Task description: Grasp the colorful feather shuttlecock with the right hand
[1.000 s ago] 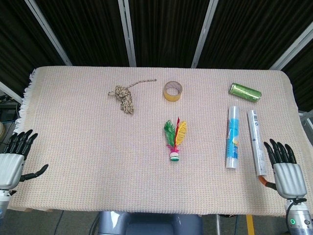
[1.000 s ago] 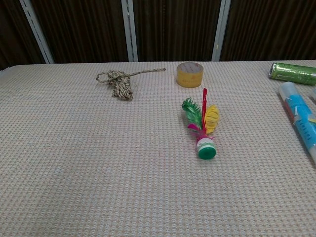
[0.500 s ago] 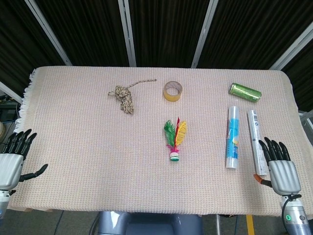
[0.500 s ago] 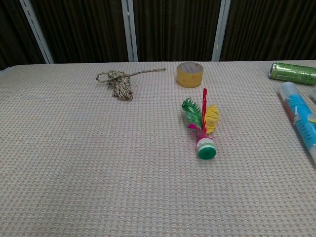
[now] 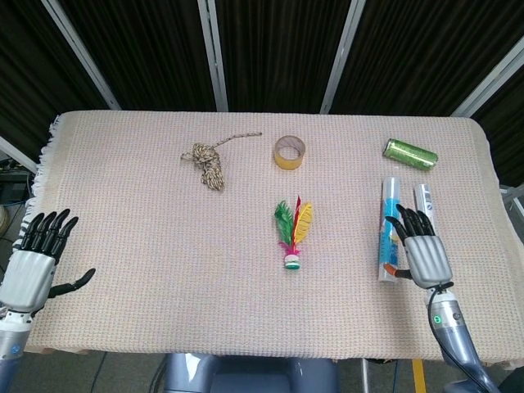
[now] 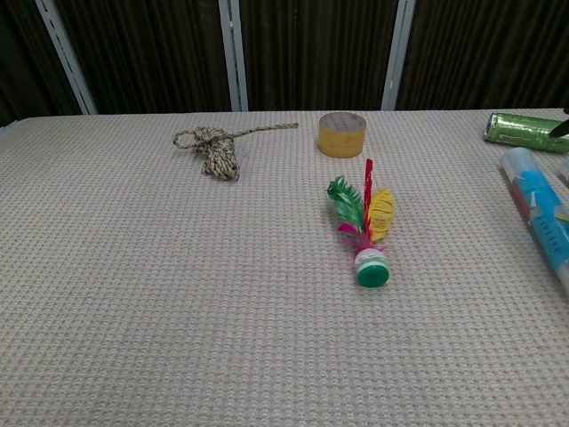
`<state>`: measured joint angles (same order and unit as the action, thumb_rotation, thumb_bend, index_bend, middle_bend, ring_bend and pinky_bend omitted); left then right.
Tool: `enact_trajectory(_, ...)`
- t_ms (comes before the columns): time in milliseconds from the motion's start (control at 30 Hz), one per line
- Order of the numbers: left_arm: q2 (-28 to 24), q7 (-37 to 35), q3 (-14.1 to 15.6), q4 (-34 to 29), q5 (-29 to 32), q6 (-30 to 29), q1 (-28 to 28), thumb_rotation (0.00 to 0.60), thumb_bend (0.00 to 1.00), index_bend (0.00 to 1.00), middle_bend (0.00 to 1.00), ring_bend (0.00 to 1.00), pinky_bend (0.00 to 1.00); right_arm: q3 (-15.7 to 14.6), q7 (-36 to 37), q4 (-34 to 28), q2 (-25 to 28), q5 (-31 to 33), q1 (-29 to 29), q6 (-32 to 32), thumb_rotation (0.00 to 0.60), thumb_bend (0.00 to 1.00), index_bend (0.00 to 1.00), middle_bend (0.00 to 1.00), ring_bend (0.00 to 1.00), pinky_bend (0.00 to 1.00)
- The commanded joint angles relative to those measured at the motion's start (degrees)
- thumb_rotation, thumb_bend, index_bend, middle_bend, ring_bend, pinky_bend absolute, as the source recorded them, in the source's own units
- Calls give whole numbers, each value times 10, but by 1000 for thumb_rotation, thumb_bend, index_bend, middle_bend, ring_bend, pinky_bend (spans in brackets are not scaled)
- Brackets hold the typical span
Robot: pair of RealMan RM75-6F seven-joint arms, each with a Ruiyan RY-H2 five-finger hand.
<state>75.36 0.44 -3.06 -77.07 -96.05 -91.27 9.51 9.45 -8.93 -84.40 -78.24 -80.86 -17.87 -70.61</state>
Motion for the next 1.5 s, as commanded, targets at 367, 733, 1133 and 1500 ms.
enact_trajectory(367, 22, 36, -18, 16, 54, 46, 17, 410, 208, 0, 0, 0, 0, -23, -15, 84, -39, -76, -91, 68, 600, 82, 277, 0, 0, 0)
enact_trajectory(733, 27, 29, -27, 31, 77, 56, 22, 409, 209, 0, 0, 0, 0, -8, -28, 77, -41, -95, -160, 114, 600, 103, 310, 0, 0, 0)
enact_trajectory(1133, 31, 38, -38, 38, 108, 75, 28, 408, 209, 0, 0, 0, 0, 8, -43, 114, -71, -93, -264, 218, 600, 105, 313, 0, 0, 0)
enact_trajectory(1500, 44, 62, -48, 56, 142, 96, 34, 406, 209, 0, 0, 0, 0, -25, 35, 266, -136, -130, -361, 304, 600, 111, 329, 1, 0, 0)
